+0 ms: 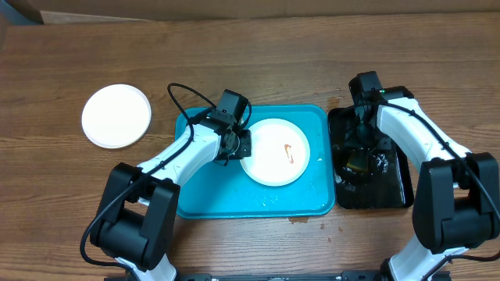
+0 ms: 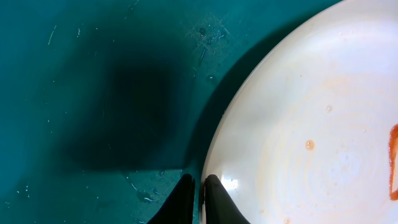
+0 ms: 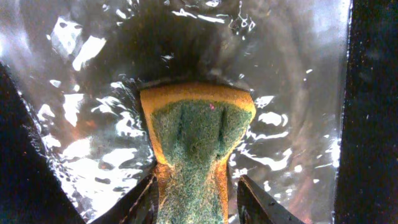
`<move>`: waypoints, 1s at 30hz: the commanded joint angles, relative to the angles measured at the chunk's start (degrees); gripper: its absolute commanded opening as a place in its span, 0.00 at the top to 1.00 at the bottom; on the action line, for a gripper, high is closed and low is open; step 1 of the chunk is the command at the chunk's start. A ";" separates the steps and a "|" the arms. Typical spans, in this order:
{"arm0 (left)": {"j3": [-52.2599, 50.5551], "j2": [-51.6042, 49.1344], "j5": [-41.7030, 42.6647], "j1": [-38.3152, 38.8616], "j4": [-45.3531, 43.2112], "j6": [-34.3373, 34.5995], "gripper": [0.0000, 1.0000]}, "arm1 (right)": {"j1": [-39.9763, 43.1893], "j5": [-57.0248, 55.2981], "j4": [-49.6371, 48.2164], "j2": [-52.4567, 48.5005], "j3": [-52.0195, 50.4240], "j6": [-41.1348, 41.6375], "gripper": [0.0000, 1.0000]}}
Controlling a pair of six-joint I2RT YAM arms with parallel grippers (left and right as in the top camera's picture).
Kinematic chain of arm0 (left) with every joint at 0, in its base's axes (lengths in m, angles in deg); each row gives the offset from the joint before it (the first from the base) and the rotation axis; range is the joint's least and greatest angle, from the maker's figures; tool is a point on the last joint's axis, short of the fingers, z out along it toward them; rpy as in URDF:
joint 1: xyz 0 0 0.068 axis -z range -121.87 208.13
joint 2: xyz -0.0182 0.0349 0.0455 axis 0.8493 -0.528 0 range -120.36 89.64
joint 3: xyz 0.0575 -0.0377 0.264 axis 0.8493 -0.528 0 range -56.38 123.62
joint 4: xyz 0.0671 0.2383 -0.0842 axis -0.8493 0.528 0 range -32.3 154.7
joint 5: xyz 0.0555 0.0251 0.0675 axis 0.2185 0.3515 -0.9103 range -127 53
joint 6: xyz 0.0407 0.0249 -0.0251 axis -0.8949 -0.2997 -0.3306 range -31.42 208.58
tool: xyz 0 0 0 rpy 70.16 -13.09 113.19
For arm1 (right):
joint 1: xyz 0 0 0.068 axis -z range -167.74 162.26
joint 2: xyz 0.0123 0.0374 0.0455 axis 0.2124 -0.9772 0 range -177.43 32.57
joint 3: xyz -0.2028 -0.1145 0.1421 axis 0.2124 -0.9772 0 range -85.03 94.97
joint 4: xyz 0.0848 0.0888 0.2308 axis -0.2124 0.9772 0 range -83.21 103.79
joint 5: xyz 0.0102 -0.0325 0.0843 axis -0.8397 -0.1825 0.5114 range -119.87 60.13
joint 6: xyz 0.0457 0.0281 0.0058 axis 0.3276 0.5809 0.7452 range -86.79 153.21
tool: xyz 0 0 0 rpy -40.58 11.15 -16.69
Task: Clean dirty plates on tray and stack at the side
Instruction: 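Rub the sponge around inside the black tray with right gripper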
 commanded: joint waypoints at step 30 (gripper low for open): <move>0.94 1.66 -0.57 0.00 -0.28 0.39 0.88 | 0.02 -3.80 0.61 1.25 1.75 2.58 0.96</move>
